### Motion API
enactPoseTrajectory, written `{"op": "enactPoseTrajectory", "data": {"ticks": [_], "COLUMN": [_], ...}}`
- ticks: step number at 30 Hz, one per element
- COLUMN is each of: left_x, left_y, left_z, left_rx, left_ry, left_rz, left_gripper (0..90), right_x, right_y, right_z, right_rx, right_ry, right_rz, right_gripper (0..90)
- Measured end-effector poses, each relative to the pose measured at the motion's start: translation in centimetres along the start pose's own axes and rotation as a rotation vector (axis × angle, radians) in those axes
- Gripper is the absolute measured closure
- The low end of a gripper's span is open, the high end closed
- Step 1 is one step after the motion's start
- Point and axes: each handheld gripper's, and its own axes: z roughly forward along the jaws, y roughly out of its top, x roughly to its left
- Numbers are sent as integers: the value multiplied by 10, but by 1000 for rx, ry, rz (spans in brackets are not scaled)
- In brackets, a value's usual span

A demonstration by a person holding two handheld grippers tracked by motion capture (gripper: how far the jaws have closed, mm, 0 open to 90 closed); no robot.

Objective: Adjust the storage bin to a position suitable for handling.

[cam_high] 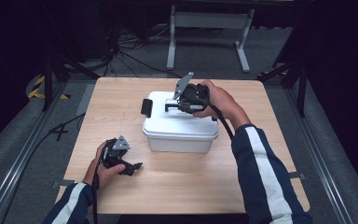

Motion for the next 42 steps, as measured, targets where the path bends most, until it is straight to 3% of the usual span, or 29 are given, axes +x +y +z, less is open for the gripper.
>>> {"op": "enactPoseTrajectory", "data": {"ticks": [10, 33, 42], "left_x": [0, 0, 0], "left_y": [0, 0, 0], "left_z": [0, 0, 0], "left_rx": [0, -1, 2], "left_ry": [-4, 1, -4], "left_rz": [-7, -2, -5], "left_gripper": [1, 1, 1], "right_x": [5, -2, -5], "right_y": [6, 7, 0], "right_z": [1, -21, -29], "right_rx": [28, 17, 6], "right_ry": [0, -47, -57], "right_rz": [-49, -74, -60], "right_gripper": [841, 845, 843]}}
